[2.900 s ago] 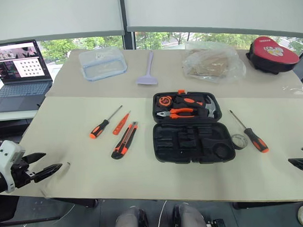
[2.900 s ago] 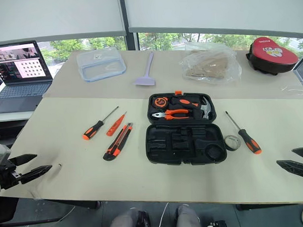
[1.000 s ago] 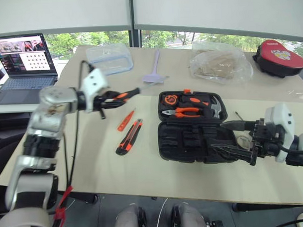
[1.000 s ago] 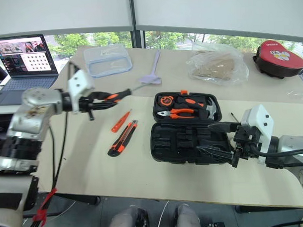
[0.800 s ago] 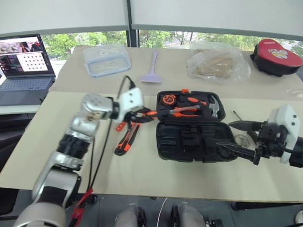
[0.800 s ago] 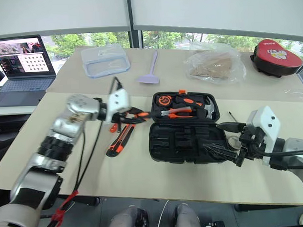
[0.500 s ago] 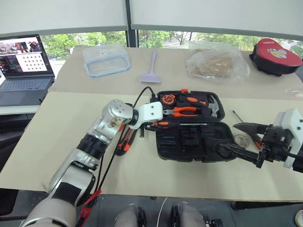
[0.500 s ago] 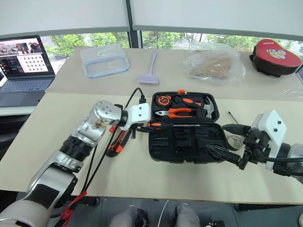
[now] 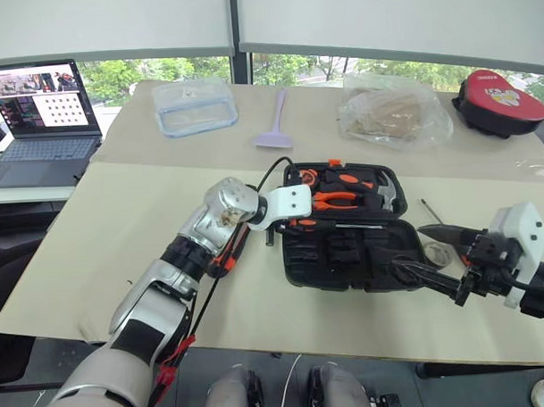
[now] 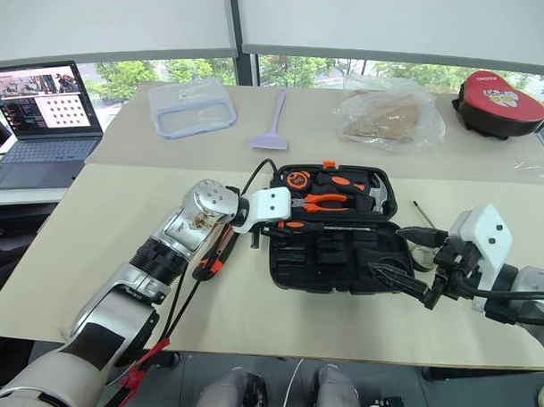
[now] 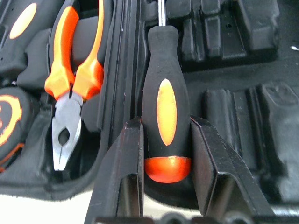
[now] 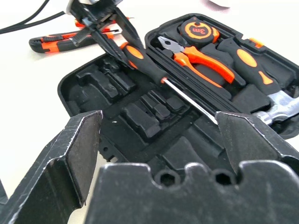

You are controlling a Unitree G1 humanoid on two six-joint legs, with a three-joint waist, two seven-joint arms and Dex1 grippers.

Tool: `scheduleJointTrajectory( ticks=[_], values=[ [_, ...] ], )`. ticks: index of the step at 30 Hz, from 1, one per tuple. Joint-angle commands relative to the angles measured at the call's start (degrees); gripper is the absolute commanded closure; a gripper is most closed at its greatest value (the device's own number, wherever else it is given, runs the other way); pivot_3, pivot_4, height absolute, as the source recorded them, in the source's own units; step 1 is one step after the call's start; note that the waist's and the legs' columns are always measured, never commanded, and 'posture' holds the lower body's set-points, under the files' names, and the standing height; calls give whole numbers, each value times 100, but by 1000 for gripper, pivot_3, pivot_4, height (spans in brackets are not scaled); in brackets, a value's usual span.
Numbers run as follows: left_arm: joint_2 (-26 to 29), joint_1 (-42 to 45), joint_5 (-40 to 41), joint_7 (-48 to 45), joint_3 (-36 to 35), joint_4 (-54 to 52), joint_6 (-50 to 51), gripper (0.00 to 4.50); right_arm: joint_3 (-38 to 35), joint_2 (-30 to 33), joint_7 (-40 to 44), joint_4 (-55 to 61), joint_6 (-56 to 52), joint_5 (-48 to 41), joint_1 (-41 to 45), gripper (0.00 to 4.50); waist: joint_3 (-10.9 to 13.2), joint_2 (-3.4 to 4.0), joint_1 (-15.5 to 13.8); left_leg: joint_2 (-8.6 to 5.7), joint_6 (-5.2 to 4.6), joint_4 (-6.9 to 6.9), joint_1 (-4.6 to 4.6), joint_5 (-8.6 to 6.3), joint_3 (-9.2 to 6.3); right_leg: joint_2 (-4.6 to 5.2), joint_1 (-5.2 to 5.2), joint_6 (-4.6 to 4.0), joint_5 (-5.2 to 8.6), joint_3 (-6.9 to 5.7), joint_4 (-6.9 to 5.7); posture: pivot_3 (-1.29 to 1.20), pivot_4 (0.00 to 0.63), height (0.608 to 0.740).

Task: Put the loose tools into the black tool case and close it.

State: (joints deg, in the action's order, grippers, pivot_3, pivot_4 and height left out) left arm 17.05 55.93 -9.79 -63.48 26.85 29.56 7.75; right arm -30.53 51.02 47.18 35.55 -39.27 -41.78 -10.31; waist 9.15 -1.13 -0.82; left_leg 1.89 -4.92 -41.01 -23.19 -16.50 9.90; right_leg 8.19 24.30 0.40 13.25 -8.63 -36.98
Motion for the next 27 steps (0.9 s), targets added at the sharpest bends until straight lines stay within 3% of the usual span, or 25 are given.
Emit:
scheduleJointTrajectory(
  ticks=[1, 2, 6, 9, 12, 15, 20, 23, 27],
  values=[
    [-38, 195, 150, -92, -187, -117, 10, 2626, -224, -28, -83, 152, 61, -57, 16, 0, 0, 0, 3, 0, 0, 0, 0, 0, -1, 0, 0, 0, 0, 0, -1, 0, 150, 731],
    [-47, 253, 230, -120, -268, -153, 72, 2482, -220, -32, -87, 156, 60, -62, 13, 0, 0, 0, 4, 1, 0, 0, 0, 0, -2, 0, 0, 0, 0, 0, -1, 0, 150, 731],
    [-88, 481, 368, -99, -463, -152, 108, 974, -205, -52, -57, 184, 60, -89, -33, 0, 0, 0, -12, 0, -1, -3, -2, 0, -3, 1, 0, 0, 0, -1, 0, 0, 150, 731],
    [-242, 572, 446, -36, -523, -67, 126, 974, -202, -61, -47, 189, 67, -90, -52, 0, 0, 0, -22, -1, -2, -5, -4, 0, -7, 2, -2, 1, 0, -1, 0, 0, 150, 731],
    [-386, 526, 388, -27, -440, -17, -30, 1733, -195, -71, -44, 198, 66, -94, -54, 0, 0, 0, -33, -2, -3, -5, -3, 0, -8, 1, -4, 1, 0, -1, 0, 0, 150, 731],
    [-459, 432, 373, -196, -314, -140, -34, 2894, -207, -70, -46, 213, 56, -95, -56, 0, 0, 0, -18, -3, -3, -6, -4, 0, -8, 1, -3, 2, 0, -1, 0, 0, 150, 731],
    [-388, 322, 553, -712, -271, -382, 56, 2894, -262, -86, -52, 252, 47, -92, -134, 0, 0, 0, 5, -1, -3, -5, -4, 0, -8, -1, -2, 2, 0, -1, -1, 0, 150, 731],
    [-293, 272, 487, -960, -154, -253, -231, 2129, -274, -107, -77, 299, 45, -97, -198, 0, 0, 0, 5, -1, -3, -6, -2, 0, -8, 0, -3, 2, 0, 0, -1, 0, 150, 731],
    [-267, 307, 277, -967, 27, 98, -598, 640, -280, -128, -102, 353, 38, -112, -242, 0, 0, 0, -12, -2, -3, -7, -3, 0, -8, 1, -3, 1, 0, 0, 0, 0, 150, 731]
  ],
)
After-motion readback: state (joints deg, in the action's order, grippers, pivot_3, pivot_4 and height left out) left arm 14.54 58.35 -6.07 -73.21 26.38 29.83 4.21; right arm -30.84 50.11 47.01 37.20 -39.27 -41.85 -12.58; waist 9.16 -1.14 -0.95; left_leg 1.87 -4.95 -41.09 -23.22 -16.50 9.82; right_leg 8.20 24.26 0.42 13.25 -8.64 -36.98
